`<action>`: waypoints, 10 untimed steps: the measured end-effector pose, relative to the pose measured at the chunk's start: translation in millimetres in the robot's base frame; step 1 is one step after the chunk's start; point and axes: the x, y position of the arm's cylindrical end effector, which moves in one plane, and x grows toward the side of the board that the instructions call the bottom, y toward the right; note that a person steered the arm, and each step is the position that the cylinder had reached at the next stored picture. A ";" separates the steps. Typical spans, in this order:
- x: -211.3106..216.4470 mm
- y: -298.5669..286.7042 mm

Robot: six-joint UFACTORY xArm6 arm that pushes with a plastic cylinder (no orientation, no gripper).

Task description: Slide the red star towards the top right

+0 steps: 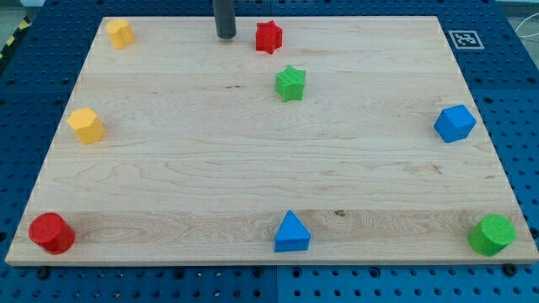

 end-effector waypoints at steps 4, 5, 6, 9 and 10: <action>21.8 58.7; 21.8 74.8; 21.8 90.4; 21.9 156.7; 22.5 178.4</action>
